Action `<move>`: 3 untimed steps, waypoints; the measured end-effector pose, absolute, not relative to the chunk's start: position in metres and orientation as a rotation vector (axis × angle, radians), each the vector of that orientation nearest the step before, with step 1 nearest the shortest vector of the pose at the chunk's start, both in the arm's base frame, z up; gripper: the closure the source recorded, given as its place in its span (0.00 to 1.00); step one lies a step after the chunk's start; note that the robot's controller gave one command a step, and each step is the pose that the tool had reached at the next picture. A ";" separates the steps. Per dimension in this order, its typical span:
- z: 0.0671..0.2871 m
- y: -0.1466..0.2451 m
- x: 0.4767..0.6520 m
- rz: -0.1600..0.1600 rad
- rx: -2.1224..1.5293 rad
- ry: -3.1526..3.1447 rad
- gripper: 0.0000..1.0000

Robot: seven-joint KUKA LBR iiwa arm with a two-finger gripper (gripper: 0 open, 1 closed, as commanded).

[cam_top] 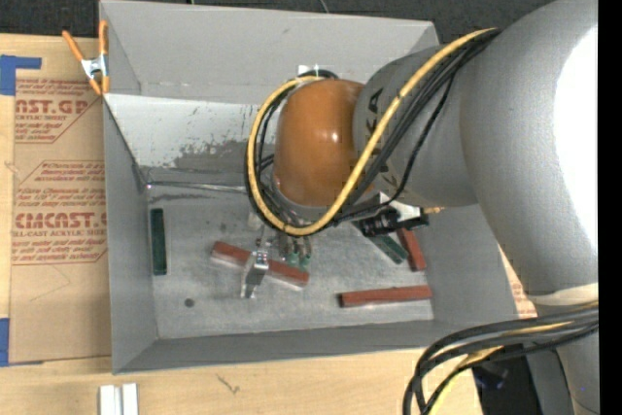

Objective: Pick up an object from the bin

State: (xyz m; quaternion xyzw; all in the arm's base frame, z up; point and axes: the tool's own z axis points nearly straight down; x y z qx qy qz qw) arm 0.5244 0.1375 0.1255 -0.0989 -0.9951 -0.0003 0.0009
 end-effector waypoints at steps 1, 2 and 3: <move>0.079 0.137 0.532 -0.004 -0.386 -3.120 0.00; 0.076 0.142 0.518 -0.017 -0.673 -3.086 1.00; 0.076 0.142 0.518 -0.017 -0.673 -3.086 1.00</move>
Offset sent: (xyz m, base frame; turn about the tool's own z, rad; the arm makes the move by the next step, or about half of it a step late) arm -0.0117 0.0024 -0.0555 0.2313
